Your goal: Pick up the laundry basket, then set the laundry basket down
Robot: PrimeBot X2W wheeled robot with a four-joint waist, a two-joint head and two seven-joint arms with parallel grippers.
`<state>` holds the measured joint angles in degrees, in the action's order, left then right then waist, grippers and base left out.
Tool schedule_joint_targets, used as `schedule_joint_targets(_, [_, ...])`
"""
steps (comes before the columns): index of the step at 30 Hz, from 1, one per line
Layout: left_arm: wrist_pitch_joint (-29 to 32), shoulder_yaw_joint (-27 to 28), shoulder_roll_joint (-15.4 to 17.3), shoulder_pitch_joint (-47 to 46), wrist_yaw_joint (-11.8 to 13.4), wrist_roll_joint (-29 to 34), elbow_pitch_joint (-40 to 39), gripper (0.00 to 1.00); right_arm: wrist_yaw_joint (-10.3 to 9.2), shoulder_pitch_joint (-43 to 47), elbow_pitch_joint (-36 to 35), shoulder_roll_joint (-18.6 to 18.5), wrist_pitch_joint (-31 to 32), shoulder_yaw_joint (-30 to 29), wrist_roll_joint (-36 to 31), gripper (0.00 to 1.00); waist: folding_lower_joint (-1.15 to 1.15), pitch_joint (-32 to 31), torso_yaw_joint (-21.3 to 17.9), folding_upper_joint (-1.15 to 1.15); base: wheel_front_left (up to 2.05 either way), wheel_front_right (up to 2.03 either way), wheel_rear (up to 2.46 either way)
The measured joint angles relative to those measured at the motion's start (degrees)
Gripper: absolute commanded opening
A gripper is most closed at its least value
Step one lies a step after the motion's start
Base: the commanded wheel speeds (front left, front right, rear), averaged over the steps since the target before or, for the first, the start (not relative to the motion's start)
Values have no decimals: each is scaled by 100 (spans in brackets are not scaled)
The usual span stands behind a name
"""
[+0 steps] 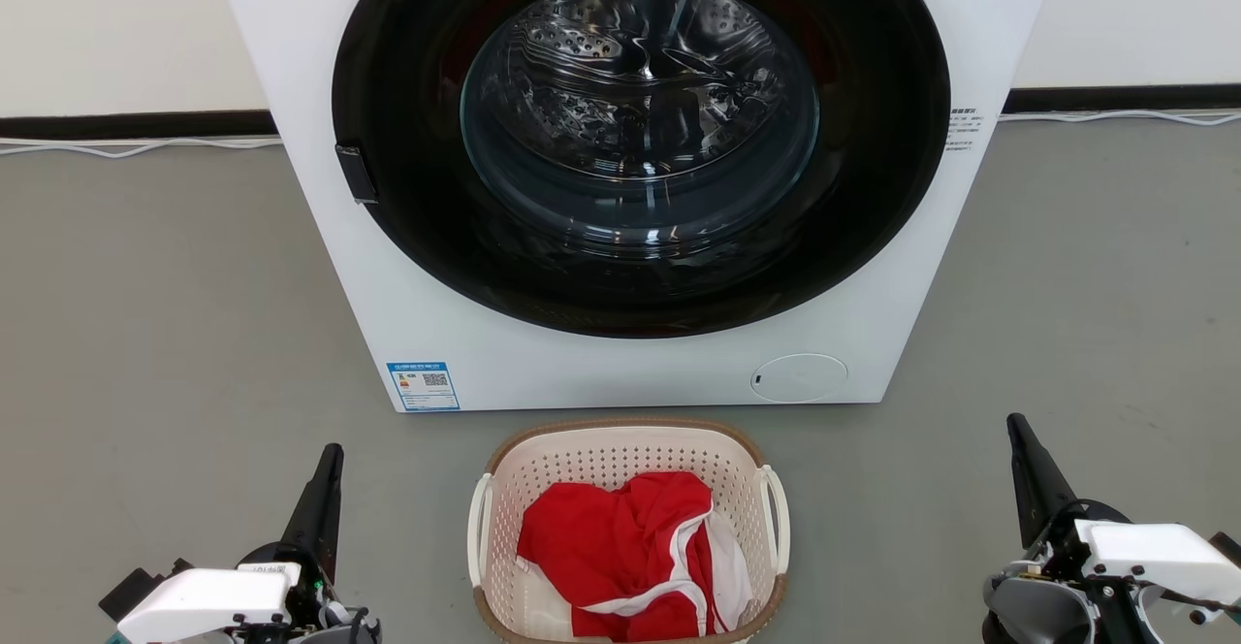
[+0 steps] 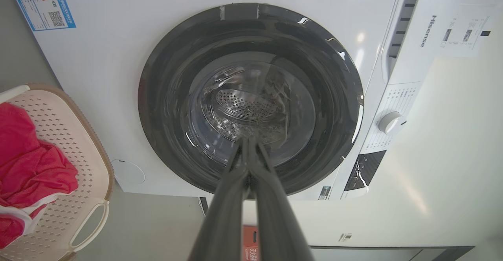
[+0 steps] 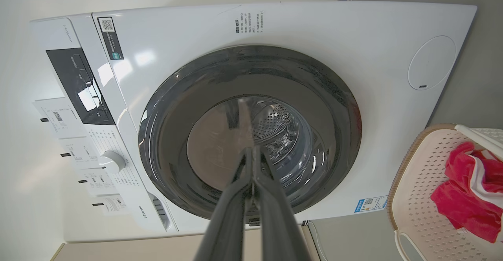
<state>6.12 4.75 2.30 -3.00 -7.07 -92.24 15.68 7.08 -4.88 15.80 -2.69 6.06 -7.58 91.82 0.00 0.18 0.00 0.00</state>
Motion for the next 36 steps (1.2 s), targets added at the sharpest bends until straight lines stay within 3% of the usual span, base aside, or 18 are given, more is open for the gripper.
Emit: schedule_joint_targets(36, [0,0,0,0,0,0,0,0,0,0,0,0,0,0,0,0,0,0,0,0,0,0,0])
